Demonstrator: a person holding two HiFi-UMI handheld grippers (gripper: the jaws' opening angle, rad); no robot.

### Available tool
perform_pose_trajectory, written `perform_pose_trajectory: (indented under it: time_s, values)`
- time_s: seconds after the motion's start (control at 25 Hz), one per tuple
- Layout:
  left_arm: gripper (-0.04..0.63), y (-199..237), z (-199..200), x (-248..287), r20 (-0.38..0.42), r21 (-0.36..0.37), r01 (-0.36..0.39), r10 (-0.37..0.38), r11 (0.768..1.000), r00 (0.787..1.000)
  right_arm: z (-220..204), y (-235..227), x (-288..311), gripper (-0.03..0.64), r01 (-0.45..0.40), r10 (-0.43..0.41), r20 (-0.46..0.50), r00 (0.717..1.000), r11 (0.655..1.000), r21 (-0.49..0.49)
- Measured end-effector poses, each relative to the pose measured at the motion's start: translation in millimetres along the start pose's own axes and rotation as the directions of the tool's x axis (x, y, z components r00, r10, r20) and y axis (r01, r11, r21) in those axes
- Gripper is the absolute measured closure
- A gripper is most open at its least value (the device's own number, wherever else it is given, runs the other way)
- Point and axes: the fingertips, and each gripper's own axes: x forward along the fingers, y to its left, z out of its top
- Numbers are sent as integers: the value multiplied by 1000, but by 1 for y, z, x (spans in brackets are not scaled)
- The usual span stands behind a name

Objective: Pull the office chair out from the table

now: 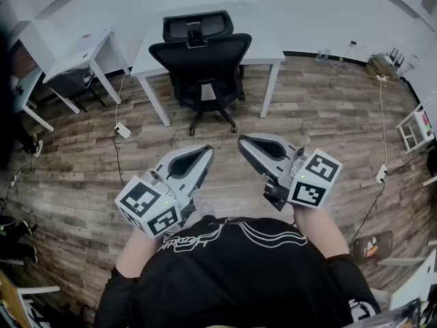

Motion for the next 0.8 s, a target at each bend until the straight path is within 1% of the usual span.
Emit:
perform_pose_trajectory:
  time_s: [0.12, 0.2, 0.32, 0.4, 0.52, 0.6, 0.68, 0.8]
  values:
    - [589, -2, -2, 0, -10, -22, -32, 32, 999, 999, 4, 6, -8, 581, 3, -3, -7, 1000, 1000, -25]
    - [589, -4, -3, -1, -13, -47, -39, 39, 998, 999, 6, 10, -13, 581, 5, -5, -9, 1000, 999, -31]
    - [589, -7, -3, -2, -9, -69, -35, 35, 997, 999, 9, 14, -19, 581, -11, 11, 5, 1000, 1000, -8]
    - [589, -11, -4, -1, -16, -56, -32, 31, 998, 999, 12, 16, -23, 581, -21, 21, 14, 1000, 1000, 13]
    - [589, -14, 0, 1, -21, -11, -37, 37, 999, 999, 13, 12, -27, 581, -11, 11, 6, 1000, 1000, 0]
    - [589, -15, 2, 2, -18, 7, -45, 45, 999, 999, 12, 10, -27, 581, -7, 7, 4, 1000, 1000, 4]
    - [589, -14, 1, 3, -19, 13, -50, 50, 999, 999, 8, 6, -26, 581, 1, -1, 3, 1000, 1000, 12]
    - [589, -8, -3, 7, -26, 3, -54, 54, 999, 998, 2, -5, -23, 580, 23, -23, -11, 1000, 1000, 20]
